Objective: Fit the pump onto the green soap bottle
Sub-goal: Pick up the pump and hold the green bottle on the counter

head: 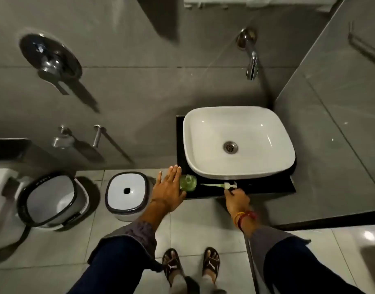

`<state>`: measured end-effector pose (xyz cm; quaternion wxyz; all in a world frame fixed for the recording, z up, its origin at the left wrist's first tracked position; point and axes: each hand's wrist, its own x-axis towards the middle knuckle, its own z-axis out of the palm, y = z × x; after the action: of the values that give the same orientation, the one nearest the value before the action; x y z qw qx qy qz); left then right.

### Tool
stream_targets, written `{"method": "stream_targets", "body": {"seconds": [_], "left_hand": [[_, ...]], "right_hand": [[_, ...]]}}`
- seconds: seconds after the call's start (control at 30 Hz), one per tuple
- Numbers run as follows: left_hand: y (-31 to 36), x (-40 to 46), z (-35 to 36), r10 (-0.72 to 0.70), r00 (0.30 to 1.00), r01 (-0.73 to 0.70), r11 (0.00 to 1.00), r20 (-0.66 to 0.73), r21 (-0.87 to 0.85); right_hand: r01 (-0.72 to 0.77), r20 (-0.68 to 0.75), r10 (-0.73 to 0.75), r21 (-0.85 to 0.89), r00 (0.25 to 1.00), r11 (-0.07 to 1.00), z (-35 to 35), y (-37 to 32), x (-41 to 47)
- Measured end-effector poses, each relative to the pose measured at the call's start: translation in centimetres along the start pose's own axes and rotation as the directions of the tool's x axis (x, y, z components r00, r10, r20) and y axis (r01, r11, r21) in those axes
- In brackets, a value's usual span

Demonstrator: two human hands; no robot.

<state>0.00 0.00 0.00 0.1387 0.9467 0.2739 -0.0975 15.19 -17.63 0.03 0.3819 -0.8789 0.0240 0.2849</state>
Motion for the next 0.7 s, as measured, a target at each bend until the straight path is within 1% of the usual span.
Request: {"method": "stream_targets", "body": {"seconds": [0.03, 0.07, 0.1, 0.17, 0.27, 0.43, 0.57, 0.63, 0.7], "left_hand": [[0.1, -0.1, 0.6, 0.006, 1.000, -0.006, 1.000, 0.009, 0.006], [0.0, 0.0, 1.1, 0.012, 1.000, -0.012, 1.000, 0.023, -0.004], [-0.1, -0.3, 1.7, 0.010, 1.000, -0.010, 1.000, 0.028, 0.003], [-0.4, -0.4, 2.9, 0.018, 0.999, -0.018, 1.000, 0.032, 0.016], [-0.7, -0.2, 3.9, 0.013, 1.000, -0.013, 1.000, 0.025, 0.010], [-0.8, -0.2, 4.7, 0.014, 1.000, -0.014, 0.999, -0.005, -0.037], [-0.7, 0.2, 5.1, 0.033, 0.999, -0.036, 0.997, -0.039, -0.072], [-0.6, 0.4, 5.2, 0.041, 0.999, -0.043, 0.996, -0.034, -0.077], [-0.5, 0.4, 5.2, 0.035, 0.999, -0.036, 0.994, -0.014, -0.100]], "right_hand": [[-0.110, -0.022, 0.111, 0.051, 0.994, 0.993, 0.2, 0.4, 0.7], [-0.203, -0.015, 0.208, 0.153, 0.978, 0.967, 0.1, 0.4, 1.2], [-0.249, 0.008, 0.257, 0.275, 0.966, 0.929, 0.1, 0.6, 1.7], [-0.310, 0.063, 0.316, 0.449, 0.947, 0.838, 0.4, 0.5, 2.9], [-0.348, 0.085, 0.366, 0.565, 0.927, 0.749, 1.1, -0.4, 4.1], [-0.396, 0.143, 0.407, 0.648, 0.902, 0.650, 2.8, -0.9, 6.0], [-0.398, 0.111, 0.441, 0.662, 0.890, 0.636, 3.4, -0.8, 7.1], [-0.376, 0.052, 0.458, 0.655, 0.887, 0.656, 3.4, -0.5, 7.2], [-0.357, 0.003, 0.477, 0.668, 0.879, 0.653, 3.1, 0.0, 6.8]]}}
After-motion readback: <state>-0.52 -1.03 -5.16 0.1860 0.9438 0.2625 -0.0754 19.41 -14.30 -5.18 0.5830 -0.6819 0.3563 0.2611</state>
